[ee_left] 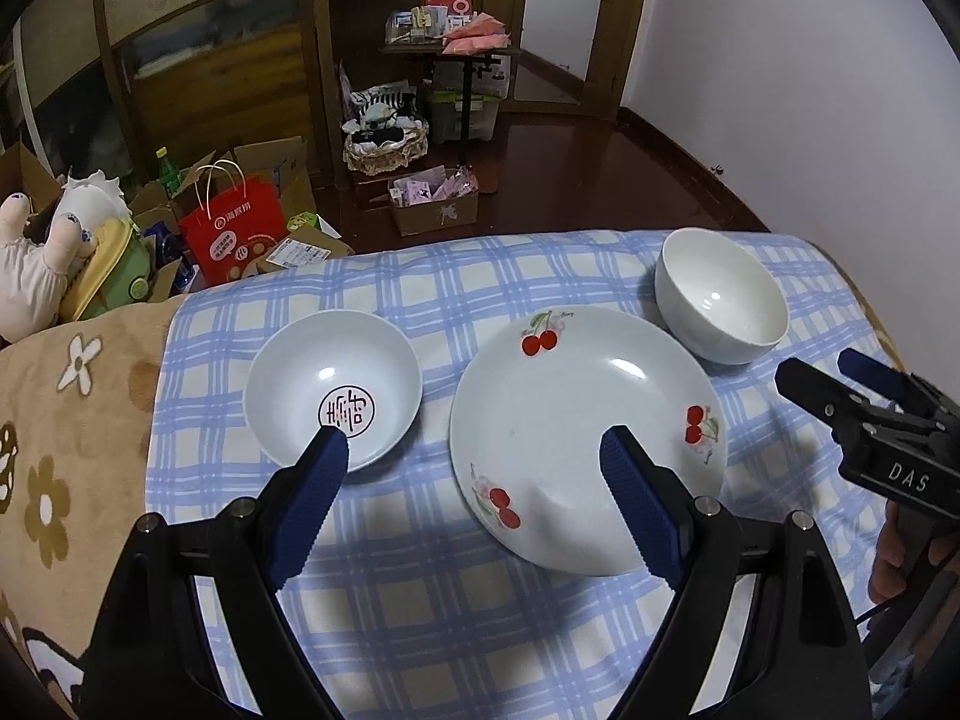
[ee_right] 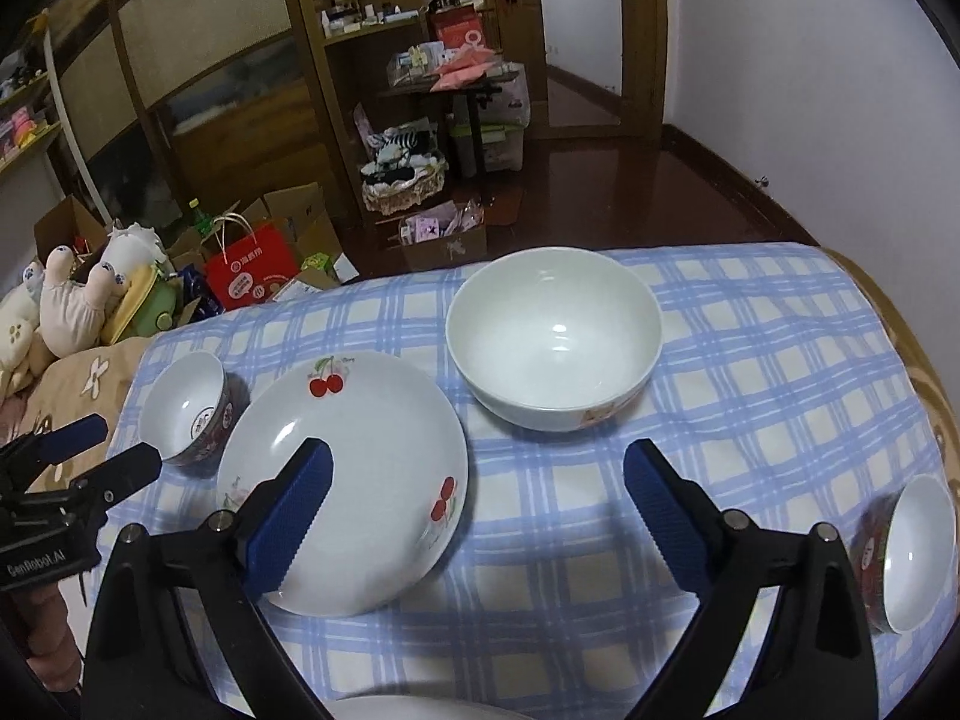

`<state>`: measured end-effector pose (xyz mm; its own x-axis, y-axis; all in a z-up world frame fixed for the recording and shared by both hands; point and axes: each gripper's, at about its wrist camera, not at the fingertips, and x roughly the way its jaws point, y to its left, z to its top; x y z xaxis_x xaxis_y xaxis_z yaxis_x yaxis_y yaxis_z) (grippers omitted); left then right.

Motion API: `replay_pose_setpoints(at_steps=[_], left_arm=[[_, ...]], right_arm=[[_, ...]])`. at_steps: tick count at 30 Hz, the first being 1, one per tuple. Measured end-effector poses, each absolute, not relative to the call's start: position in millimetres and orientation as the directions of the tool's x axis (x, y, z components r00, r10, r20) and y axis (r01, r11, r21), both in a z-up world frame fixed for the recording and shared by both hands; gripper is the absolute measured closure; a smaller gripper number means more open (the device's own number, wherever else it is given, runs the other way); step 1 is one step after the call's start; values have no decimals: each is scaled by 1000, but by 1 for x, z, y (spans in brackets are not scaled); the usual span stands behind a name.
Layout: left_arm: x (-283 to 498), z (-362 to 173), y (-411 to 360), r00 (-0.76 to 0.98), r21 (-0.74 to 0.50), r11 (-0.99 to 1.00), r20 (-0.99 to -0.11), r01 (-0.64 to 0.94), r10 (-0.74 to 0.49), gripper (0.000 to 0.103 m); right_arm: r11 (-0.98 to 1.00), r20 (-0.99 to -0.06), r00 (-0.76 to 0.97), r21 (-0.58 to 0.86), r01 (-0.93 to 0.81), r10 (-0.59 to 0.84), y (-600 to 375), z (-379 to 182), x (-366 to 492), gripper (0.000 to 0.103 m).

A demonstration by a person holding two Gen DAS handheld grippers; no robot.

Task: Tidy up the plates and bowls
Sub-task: 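Move both grippers to the rim of the next cherry plate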

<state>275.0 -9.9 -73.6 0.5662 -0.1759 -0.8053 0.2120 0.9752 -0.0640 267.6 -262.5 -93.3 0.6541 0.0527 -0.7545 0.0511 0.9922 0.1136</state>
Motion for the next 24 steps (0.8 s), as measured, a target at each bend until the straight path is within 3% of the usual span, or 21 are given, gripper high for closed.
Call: replay_pose_setpoints(at_steps=[24], left_arm=[[278, -108, -20, 513, 8, 982, -853, 187, -90, 18]], right_arm=[[991, -800, 595, 125, 44, 75, -259, -121, 288, 3]])
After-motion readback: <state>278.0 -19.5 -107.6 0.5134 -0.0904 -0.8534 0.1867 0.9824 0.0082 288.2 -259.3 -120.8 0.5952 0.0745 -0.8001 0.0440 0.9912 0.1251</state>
